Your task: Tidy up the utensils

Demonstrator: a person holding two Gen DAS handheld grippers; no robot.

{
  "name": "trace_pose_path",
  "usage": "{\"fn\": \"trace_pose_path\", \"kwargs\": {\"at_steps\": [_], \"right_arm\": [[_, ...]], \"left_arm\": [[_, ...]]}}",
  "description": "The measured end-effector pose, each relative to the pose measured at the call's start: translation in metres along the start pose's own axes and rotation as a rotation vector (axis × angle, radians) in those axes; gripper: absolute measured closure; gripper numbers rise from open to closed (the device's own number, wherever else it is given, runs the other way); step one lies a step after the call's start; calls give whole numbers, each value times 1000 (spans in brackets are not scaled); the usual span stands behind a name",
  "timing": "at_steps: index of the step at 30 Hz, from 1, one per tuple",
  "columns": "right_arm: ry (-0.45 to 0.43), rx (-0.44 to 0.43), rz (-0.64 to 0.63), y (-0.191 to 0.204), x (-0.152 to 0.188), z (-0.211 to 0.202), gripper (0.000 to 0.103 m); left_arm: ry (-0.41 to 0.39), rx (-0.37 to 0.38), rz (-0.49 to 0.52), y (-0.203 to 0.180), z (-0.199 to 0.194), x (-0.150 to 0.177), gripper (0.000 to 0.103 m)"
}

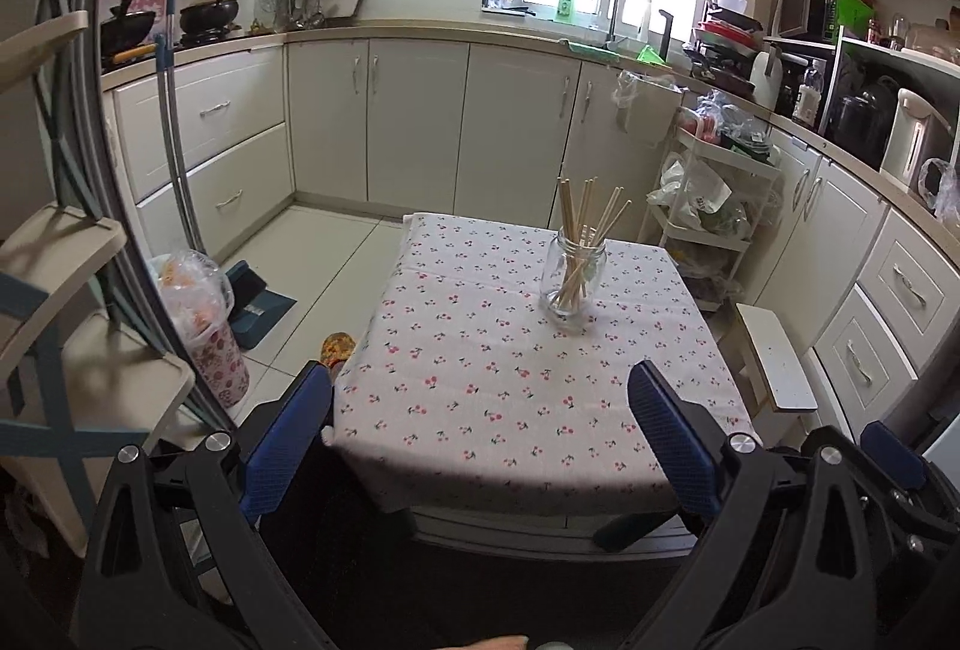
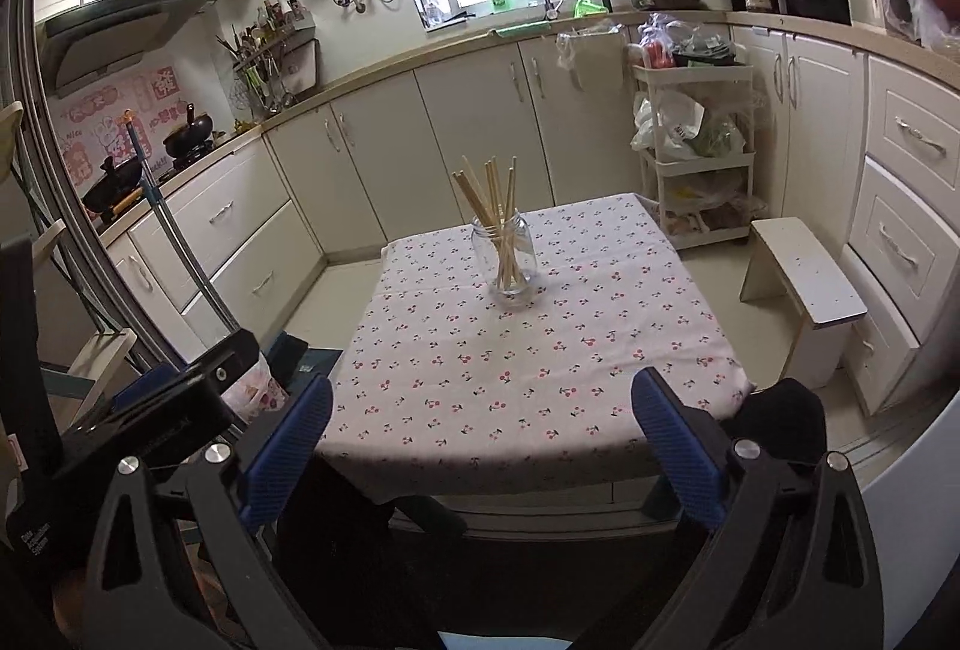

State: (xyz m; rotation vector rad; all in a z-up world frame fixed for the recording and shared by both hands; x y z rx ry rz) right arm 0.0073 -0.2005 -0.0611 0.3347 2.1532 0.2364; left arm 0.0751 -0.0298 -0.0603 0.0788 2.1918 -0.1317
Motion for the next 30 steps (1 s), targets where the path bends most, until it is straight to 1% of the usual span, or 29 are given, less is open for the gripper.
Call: {"fn": "trace_pose_path", "kwargs": {"at_steps": [4, 9, 12, 20, 30], "right_arm": [[-5, 3, -22, 4, 6, -10, 7], [-10, -6, -61, 11, 11, -21, 7], [-15, -15, -68, 15, 12, -25, 7], [-19, -23, -70, 17, 13, -28, 7], [-7, -27, -68, 19, 14, -27, 7]], "left_arm": [[5, 1, 5, -1, -17, 6, 8], [-26, -13, 22, -2, -37, 7, 8], [-20, -34, 27, 1, -39, 7, 8], [-29, -26, 35, 1, -46, 5, 8], [-12, -29, 30, 3, -42, 7, 8]]}}
Point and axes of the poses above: each gripper's, at about its wrist camera, not at the fingertips, and z roughly the way its jaws point, y to its left, x to its underside, the point moved 8 cm from there along z, roughly the way its jaws point, and after that the axes turned 3 degrees about z, right-handed, at the moved point
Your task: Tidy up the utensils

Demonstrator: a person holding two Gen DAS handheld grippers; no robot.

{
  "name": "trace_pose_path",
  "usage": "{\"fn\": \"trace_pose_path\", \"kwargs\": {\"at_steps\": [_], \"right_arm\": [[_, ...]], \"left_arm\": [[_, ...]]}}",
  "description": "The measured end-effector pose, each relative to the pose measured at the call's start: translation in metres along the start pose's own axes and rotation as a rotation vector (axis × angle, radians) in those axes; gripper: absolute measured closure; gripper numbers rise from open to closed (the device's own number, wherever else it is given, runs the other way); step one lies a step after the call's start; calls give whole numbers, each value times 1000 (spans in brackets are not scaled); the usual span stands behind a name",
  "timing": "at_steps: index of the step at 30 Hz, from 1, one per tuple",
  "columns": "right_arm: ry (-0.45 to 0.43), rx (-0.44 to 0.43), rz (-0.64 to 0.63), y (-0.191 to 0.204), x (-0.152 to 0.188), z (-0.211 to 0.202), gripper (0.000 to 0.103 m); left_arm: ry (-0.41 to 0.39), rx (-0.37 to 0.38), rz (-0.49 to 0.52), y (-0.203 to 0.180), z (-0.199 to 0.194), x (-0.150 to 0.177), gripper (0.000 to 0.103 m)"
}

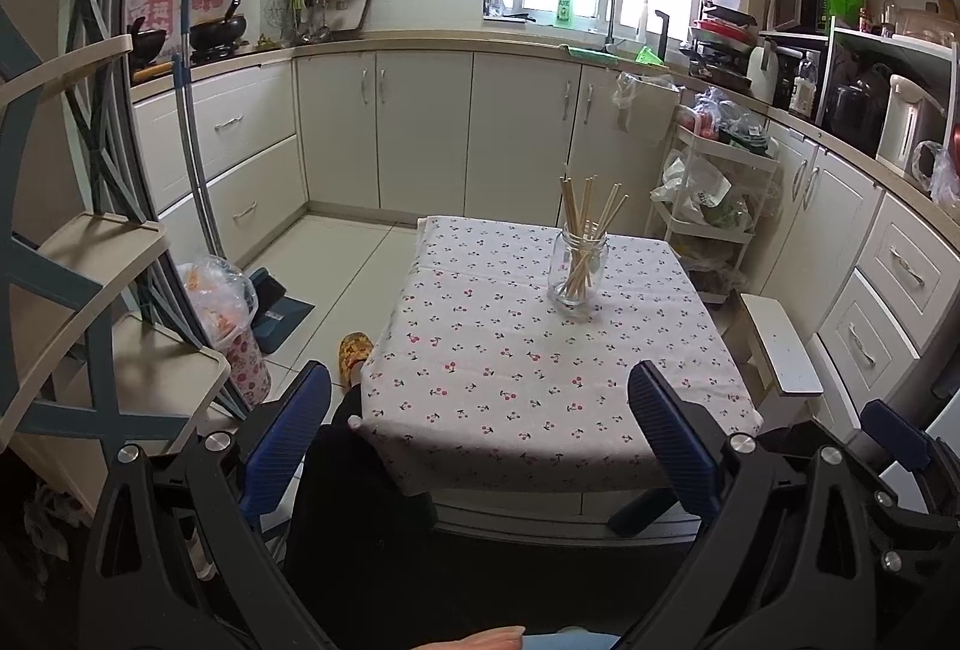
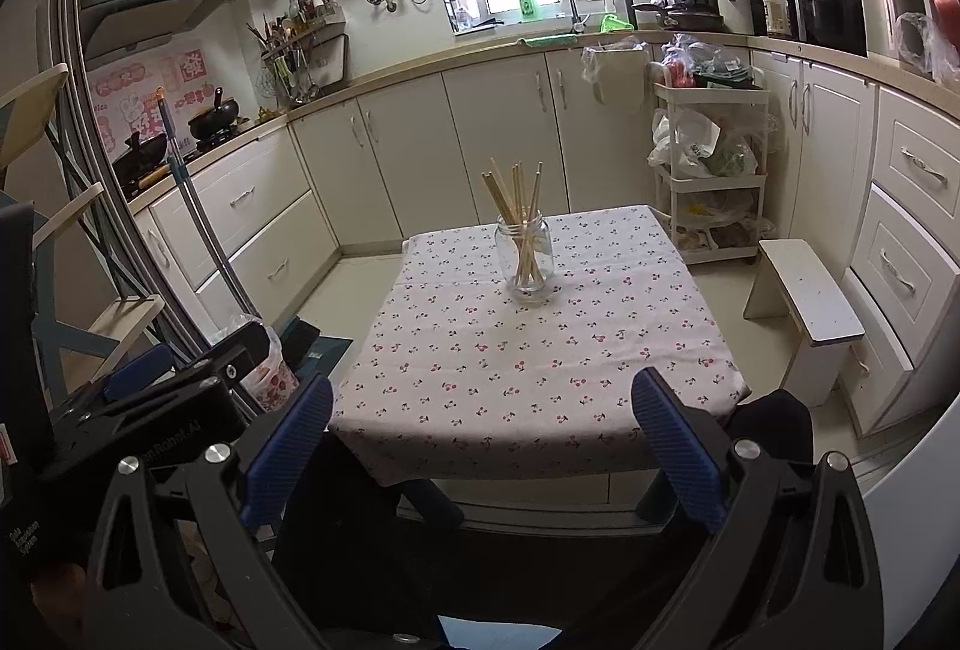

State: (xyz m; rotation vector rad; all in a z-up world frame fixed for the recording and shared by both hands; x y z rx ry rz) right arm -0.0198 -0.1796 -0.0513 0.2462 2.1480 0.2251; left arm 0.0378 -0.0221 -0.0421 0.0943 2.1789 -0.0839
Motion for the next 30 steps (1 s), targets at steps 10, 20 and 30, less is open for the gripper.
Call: {"fn": "trace_pose_path", "kwargs": {"at_steps": [10, 20, 30], "right_arm": [[-3, 0, -1, 1, 1, 0, 7], [-4, 1, -2, 1, 1, 0, 7], [1, 0, -1, 2, 1, 0, 7]], "left_arm": [[4, -7, -1, 0, 0, 1, 8], [15, -19, -2, 2, 1, 2, 8], [15, -7, -16, 6, 0, 2, 8]]}}
Point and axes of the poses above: each gripper's, at about its wrist camera, not at the fingertips, and z roughly the way its jaws point, y to its left, x to its underside, the point moved 8 cm from there along z, roughly the way its jaws point, and after that the axes turned 3 degrees about z, right-handed, at the moved point
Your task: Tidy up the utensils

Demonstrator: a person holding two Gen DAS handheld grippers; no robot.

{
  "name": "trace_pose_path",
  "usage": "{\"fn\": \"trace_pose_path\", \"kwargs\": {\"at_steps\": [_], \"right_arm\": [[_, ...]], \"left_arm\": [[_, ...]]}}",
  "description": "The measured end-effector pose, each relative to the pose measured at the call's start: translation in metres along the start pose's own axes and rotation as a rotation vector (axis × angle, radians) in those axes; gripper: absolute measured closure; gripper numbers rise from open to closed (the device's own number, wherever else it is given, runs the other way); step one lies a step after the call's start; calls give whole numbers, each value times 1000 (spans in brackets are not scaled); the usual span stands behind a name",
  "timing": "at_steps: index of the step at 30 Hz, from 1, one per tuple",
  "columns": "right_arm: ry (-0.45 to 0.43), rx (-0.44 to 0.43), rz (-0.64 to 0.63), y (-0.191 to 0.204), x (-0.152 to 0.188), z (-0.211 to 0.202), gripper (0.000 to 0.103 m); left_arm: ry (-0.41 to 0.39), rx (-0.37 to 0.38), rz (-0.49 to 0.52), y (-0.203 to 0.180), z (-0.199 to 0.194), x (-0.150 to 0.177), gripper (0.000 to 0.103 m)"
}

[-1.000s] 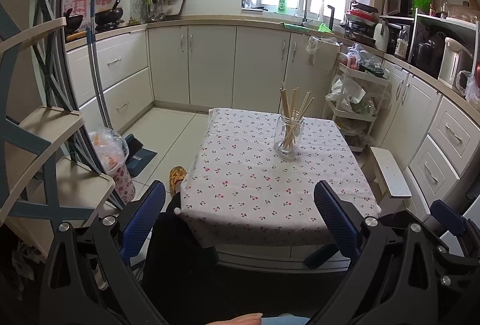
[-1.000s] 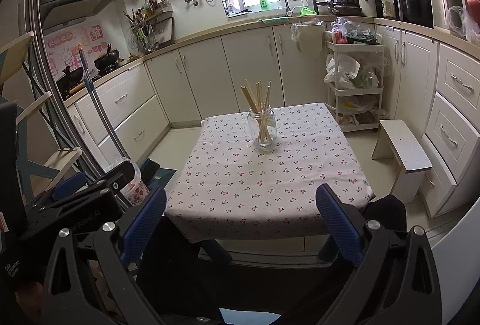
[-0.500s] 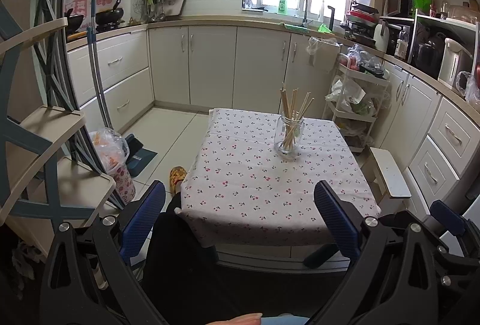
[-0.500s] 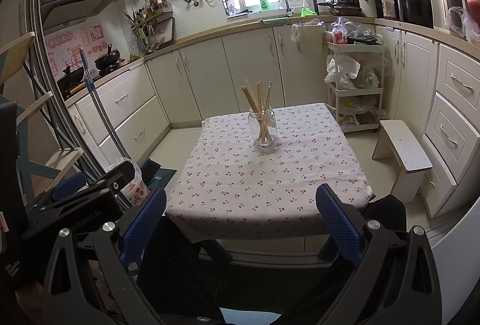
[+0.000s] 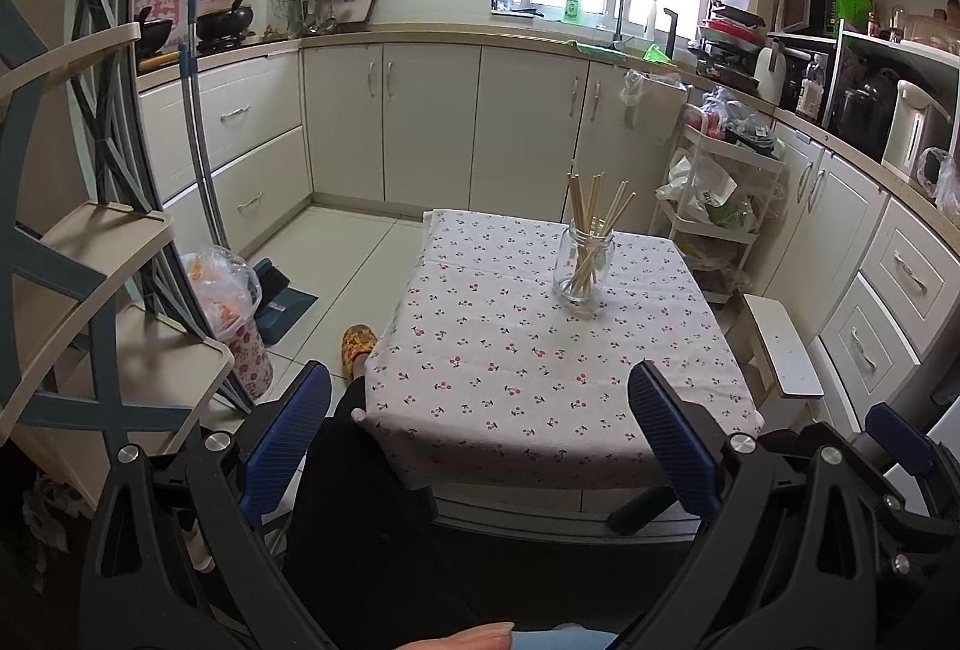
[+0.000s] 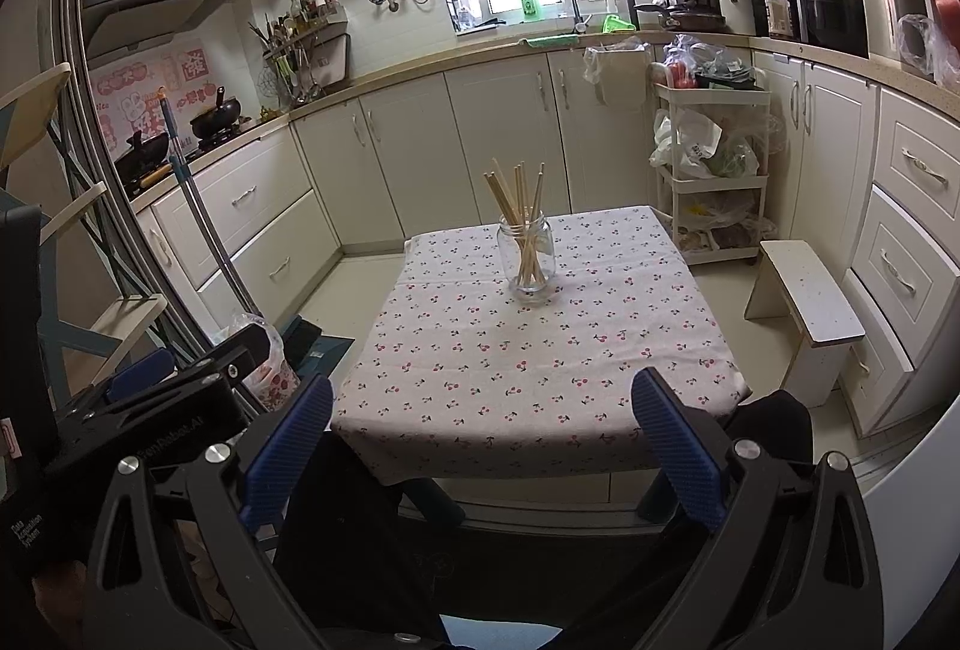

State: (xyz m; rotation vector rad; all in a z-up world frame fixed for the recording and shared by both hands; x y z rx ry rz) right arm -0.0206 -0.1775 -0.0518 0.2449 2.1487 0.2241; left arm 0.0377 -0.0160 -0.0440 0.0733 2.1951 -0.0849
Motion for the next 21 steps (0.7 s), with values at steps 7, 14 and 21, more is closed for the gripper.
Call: {"fn": "trace_pose_path", "kwargs": {"at_steps": [7, 14, 21], "right_arm": [[0, -1, -1, 1, 0, 0, 7], [0, -1, 0, 3, 1, 0, 7], [0, -1, 0, 3, 1, 0, 7]], "left_arm": [[1, 1, 0, 0, 0, 0, 8], [-1, -1, 2, 0, 0, 0, 8], [-2, -5, 8, -1, 0, 1, 8]]}}
Point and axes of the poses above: each gripper's, at about its wrist camera, not at the fingertips, and z roughly the way its jaws point, y to its left, x to its underside, the point moved 8 cm from there along z, roughly the way its jaws point, and after that the axes turned 3 degrees about z, right-handed, at the moved point
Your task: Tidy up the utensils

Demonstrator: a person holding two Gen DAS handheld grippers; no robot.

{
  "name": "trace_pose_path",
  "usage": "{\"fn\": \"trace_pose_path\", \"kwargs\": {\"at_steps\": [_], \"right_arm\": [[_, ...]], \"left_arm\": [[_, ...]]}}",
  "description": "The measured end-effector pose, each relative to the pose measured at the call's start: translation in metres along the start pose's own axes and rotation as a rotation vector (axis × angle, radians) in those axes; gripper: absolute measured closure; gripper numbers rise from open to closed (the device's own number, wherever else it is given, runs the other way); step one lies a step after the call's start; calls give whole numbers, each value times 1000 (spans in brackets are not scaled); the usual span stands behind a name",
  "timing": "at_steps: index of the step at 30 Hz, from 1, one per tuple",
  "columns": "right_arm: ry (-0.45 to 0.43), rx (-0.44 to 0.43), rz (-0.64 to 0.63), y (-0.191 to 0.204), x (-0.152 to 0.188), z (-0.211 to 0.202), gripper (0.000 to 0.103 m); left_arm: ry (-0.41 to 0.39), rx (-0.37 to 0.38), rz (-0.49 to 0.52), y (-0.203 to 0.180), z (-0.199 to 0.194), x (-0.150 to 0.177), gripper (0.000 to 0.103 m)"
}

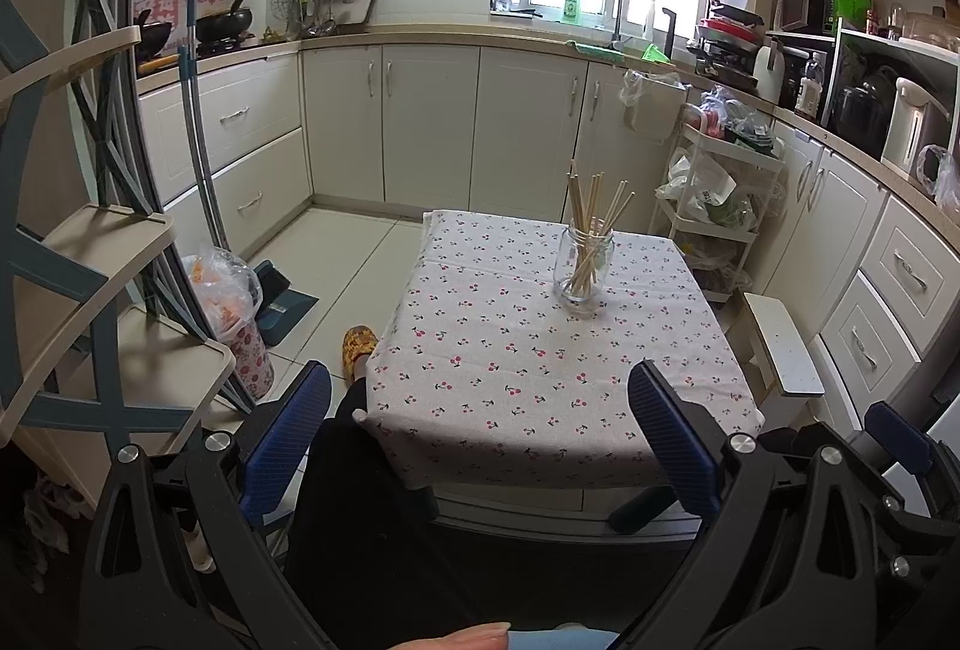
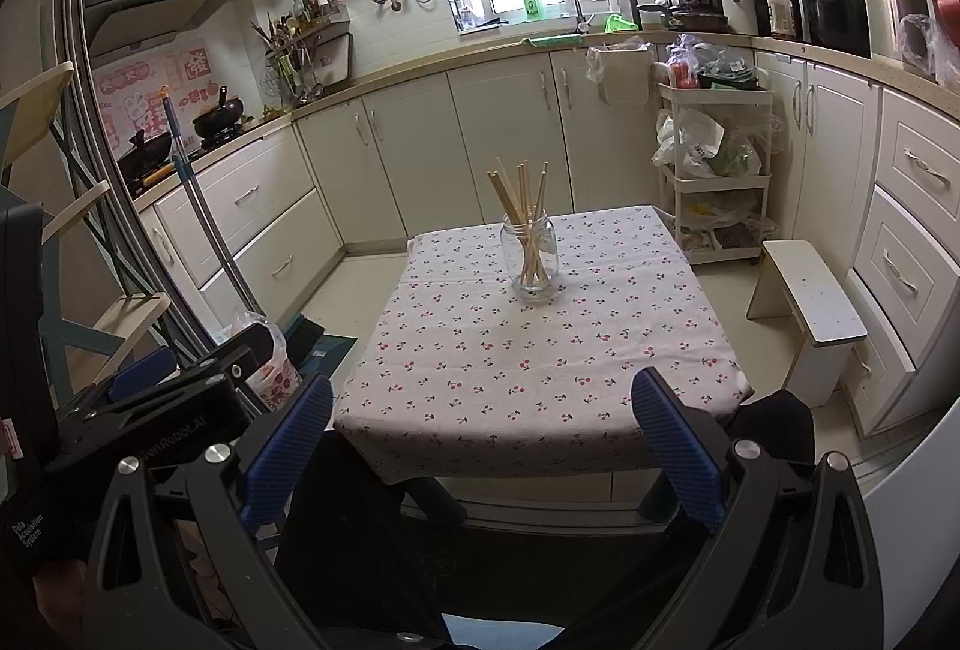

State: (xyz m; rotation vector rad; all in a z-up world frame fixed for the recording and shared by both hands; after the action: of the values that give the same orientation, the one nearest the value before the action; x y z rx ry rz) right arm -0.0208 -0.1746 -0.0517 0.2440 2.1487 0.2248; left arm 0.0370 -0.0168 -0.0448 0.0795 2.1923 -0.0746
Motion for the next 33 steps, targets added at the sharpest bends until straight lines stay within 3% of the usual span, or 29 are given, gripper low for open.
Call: {"fn": "trace_pose_path", "kwargs": {"at_steps": [33], "right_arm": [[7, -4, 5, 7, 5, 0, 7]], "left_arm": [[6, 2, 25, -2, -3, 3, 8]]}}
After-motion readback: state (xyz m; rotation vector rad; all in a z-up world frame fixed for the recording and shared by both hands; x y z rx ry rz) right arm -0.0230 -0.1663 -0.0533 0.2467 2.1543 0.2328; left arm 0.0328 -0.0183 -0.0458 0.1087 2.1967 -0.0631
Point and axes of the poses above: each gripper's, at about its wrist camera, not at the fingertips, and z roughly the way its jaws point, y to its left, x to its underside, the point moved 8 cm from there along z, roughly the way its jaws point, and after that the axes turned 3 degrees about z, right-handed, at the moved point
